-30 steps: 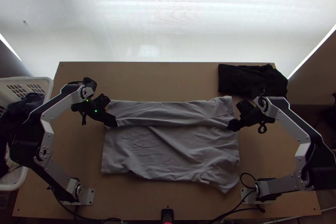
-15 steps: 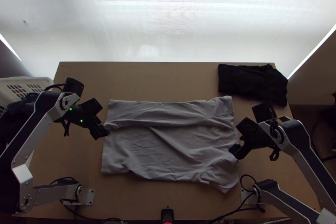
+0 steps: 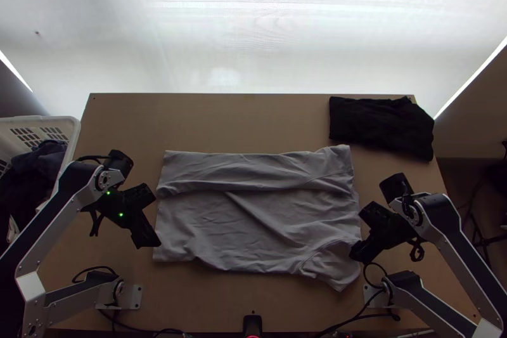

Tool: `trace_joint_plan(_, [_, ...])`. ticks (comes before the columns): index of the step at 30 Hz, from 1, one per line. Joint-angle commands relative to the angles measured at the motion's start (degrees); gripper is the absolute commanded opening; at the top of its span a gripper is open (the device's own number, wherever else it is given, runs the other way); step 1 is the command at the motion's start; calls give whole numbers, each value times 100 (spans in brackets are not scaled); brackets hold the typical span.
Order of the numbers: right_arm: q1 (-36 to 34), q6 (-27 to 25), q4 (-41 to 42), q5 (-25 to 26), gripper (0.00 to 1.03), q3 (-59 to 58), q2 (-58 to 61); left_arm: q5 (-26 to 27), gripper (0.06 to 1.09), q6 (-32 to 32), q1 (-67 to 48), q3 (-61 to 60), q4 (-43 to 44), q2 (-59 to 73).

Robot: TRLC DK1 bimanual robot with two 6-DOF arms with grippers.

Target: Fold the t-shirt

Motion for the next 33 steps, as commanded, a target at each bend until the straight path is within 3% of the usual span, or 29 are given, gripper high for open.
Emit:
trace_joint_plan(1, [280,5,35,-72,84,-149,368,63,104,-162,-112,-130,-43,24])
trace_joint_plan(4, [324,-4,70,-72,77,-158,456,37,104,-144,2,11,-52,33])
trace_joint_plan(18, [272,-180,870,-63,77,-334,1387,-121,104,-153,108,696,-131,165])
trace_joint_plan(22, [-71,-338,949,-63,76,-343,1704,-209,104,-144,151,758,-149,174])
trace_joint_plan(29, [-203,-514,949,-63,30,-264,1888,-253,104,-92,406,617,-149,139])
trace_joint_plan(32, [-212,-549,949,-63,4,-264,1888,-297,104,-74,556,433,-158,95])
trace_joint_plan(33, [-212,-540,949,-63,3,-264,1888,-376,104,-74,644,397,-167,103])
